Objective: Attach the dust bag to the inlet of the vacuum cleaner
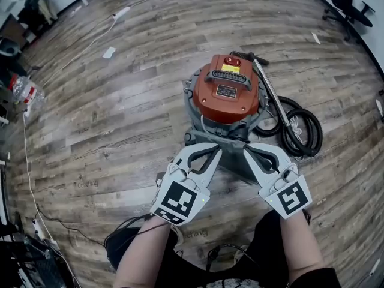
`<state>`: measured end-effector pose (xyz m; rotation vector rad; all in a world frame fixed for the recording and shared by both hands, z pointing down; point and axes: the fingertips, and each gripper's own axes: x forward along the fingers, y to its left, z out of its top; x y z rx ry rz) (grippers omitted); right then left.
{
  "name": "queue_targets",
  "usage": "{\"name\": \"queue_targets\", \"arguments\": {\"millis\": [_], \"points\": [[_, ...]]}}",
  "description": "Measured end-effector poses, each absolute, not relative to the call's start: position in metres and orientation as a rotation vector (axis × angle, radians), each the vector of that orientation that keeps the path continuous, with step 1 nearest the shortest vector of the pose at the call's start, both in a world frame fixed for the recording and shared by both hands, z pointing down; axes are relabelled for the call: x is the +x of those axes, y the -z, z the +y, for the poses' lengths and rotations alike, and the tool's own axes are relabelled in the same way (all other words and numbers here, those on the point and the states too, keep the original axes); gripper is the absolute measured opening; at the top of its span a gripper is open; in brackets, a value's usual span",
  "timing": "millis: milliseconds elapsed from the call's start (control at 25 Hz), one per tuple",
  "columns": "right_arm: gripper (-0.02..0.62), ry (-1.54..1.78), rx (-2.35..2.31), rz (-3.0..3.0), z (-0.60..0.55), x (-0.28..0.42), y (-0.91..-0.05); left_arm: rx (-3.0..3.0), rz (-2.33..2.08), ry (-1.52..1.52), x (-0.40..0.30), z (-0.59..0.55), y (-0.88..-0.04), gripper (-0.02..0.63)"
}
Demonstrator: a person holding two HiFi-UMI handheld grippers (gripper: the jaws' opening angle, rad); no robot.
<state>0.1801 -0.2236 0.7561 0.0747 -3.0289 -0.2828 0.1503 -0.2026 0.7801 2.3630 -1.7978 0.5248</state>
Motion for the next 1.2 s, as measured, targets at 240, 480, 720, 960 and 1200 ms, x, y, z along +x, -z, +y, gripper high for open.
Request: {"name": "queue_targets", "arguments": {"millis": [240,480,720,960,1200], "points": [[0.008,0.229,0.172,-3.05,-0.229,0.192,-0.739,2.425,-1.808,-0.4,0.141,-0.193,-0.759,0.005],[0.006,0.195,0.171,-3.053,-0.228,0.185,-0.753,2.453,-1.742,-0.444,0.143,-0.179,-0.766,0.003],[0.008,0.151,0.16,-3.063,-0.227,0.172,-0.763,2.5,-1.642,-0.494,0.139,-0.168,-0.777,0.003],[0.008,0.074,0.146,-3.039,-0.224,0.171,-0.721,2.576,-1.558,-0.401,0.133,-0.174,-0.748,0.003],[0.006,-0.081,0.059,-3.007,-0.204,0.169,-0.617,2.488,-1.517,-0.374,0.123,-0.14,-0.651,0.003]]}}
